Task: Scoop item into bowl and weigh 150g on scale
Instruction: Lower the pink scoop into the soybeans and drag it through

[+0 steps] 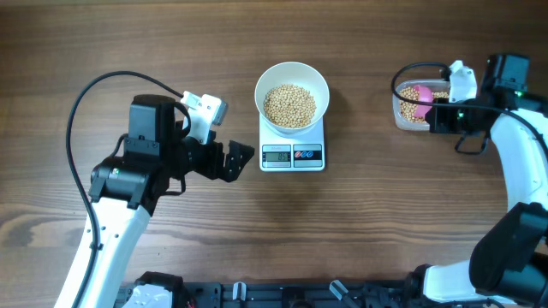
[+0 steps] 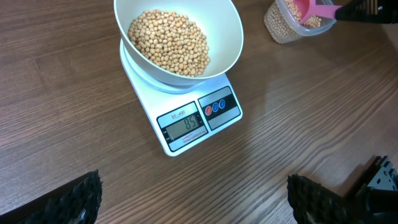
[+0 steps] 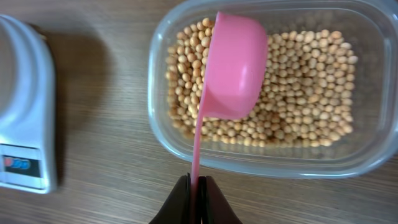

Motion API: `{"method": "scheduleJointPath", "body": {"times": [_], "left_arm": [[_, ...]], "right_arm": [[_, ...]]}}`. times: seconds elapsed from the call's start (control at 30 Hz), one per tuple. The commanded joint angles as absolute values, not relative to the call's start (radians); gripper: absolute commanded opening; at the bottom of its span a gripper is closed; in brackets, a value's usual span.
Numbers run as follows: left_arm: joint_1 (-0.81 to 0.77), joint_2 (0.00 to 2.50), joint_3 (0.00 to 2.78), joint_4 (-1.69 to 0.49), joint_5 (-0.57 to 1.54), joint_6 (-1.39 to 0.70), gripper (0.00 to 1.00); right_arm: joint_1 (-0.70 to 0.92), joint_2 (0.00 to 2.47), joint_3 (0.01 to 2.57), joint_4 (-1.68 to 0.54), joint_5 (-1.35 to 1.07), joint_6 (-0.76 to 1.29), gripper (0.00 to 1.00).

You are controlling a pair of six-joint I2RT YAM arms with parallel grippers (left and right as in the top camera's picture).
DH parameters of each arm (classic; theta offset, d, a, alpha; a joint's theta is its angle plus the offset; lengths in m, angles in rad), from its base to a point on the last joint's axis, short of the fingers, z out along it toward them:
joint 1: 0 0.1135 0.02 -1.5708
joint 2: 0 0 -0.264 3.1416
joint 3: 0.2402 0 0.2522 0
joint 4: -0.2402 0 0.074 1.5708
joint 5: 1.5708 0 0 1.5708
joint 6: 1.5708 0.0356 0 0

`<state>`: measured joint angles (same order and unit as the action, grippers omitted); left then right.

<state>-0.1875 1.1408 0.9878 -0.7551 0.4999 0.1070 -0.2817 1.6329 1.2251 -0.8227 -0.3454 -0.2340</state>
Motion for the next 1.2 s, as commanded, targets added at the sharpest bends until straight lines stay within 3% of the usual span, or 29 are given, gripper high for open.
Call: {"method": "scheduleJointPath", "body": {"times": [0.0,0.47,0.8,1.17], "left_arm": [[-0.180,1.147,0.987,-0.753,0.515,0.101,1.00],[-0.180,1.147,0.987,-0.753,0.515,0.100,1.00],[-0.180,1.147,0.987,-0.753,0.515,0.101,1.00],[-0.180,1.147,0.987,-0.753,0.515,0.101,1.00]], "right_arm": [[-0.313,1.646,1.217,-0.820,-0.514,-0.201,0.04],[-0.424,1.646,1.180,-0.828,-0.587,-0.100,0.04],[-0.543,1.646,1.153,-0.827,-0.839,-0.066,0.04],[-0.615,1.646,1.153,-0.811,-0.893,0.025,0.04]]}}
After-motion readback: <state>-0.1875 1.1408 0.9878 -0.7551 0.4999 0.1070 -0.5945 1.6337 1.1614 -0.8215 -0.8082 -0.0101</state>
